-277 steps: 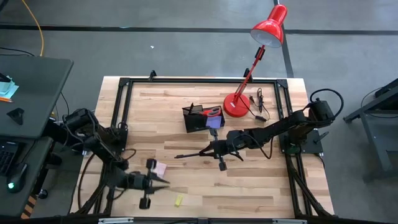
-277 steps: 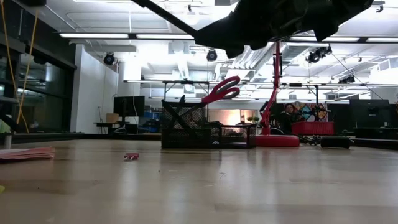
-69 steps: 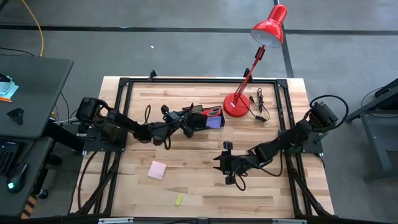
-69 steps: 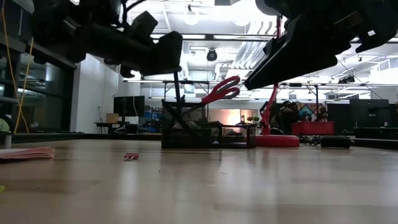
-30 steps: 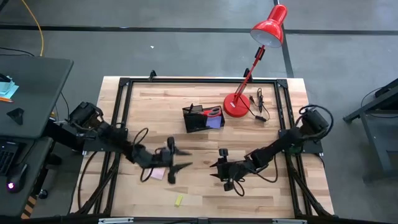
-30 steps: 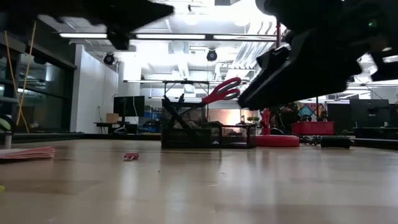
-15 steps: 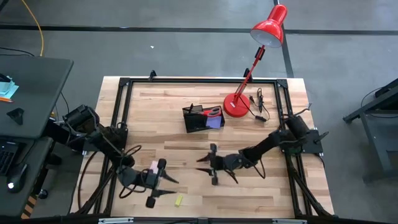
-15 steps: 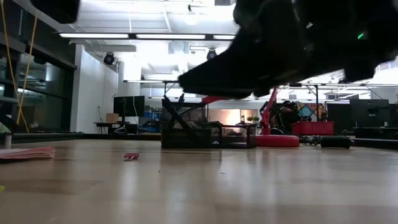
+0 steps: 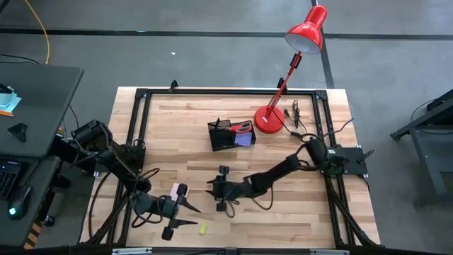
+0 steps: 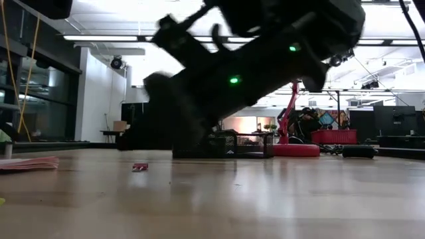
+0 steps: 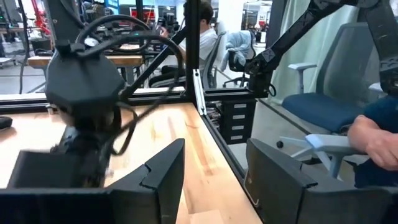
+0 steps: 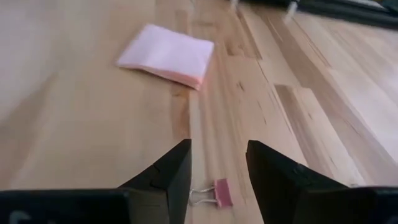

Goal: Pick and place office supplies into organizer
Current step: Put the pink binder clip into the desk organizer

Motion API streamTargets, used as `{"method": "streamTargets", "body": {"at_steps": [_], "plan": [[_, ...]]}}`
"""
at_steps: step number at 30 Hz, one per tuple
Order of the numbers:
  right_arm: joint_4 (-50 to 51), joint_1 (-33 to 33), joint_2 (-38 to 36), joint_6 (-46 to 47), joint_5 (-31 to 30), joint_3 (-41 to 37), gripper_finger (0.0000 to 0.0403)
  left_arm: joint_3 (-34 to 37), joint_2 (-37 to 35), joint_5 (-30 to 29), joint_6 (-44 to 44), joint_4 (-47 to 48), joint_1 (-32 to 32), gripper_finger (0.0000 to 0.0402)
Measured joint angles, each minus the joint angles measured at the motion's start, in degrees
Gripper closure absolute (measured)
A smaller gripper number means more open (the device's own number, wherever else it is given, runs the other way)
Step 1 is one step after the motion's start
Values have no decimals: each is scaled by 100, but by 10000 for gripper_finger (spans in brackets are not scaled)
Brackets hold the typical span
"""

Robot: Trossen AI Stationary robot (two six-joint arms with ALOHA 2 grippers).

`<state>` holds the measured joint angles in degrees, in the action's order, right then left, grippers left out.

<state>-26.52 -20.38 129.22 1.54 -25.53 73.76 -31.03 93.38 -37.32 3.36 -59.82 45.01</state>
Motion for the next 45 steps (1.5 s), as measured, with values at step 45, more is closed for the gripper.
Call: {"method": "streamTargets", "body": {"at_steps": [45], "plan": [[2128,-179,267,814,-406,550,264,0,0,0,145,-1,0,240]]}}
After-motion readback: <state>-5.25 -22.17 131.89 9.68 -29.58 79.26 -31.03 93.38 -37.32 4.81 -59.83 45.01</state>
